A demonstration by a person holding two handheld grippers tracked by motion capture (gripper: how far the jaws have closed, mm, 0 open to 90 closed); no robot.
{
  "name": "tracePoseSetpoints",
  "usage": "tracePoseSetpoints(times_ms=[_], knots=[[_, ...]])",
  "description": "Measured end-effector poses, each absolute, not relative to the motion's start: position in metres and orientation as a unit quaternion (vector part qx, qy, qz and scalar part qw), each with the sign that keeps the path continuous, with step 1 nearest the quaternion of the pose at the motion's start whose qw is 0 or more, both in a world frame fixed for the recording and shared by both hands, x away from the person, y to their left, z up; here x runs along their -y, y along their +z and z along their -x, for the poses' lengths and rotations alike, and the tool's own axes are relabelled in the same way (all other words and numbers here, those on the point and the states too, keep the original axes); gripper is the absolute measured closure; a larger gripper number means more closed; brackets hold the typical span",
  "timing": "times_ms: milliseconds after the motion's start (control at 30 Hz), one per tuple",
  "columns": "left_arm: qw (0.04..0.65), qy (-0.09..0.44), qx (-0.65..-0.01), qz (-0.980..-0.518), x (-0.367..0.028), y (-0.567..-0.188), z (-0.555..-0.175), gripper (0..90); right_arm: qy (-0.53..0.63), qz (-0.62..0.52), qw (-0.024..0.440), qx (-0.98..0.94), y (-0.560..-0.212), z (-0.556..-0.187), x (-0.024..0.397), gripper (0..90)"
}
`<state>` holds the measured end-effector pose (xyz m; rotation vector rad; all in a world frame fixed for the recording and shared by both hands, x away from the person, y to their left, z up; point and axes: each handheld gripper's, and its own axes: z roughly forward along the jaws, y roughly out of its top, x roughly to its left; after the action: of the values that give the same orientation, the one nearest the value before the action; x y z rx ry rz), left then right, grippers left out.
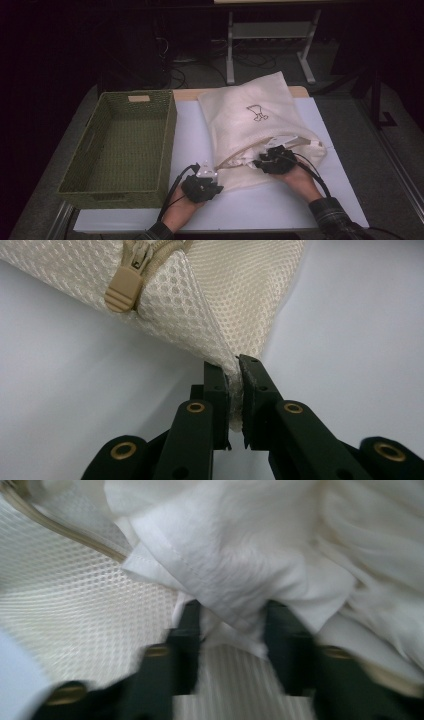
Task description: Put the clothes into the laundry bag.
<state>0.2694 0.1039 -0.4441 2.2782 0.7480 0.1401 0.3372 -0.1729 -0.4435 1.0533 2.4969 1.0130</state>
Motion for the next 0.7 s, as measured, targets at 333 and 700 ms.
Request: tracePoseSetpoints(times_ms=[333, 700], knots=[[0.361, 0.053, -0.291, -0.884, -0.105, -0.443, -0.269, 82.9, 0.341, -0.351, 0.197, -0.849, -0.453, -0.368, 0.138, 88.9], [0.362, 0.054, -0.289, -0.885, -0.103, -0.444, -0.270, 82.8, 0.365, -0.381, 0.198, -0.826, -0.457, -0.387, 0.124, 88.4]])
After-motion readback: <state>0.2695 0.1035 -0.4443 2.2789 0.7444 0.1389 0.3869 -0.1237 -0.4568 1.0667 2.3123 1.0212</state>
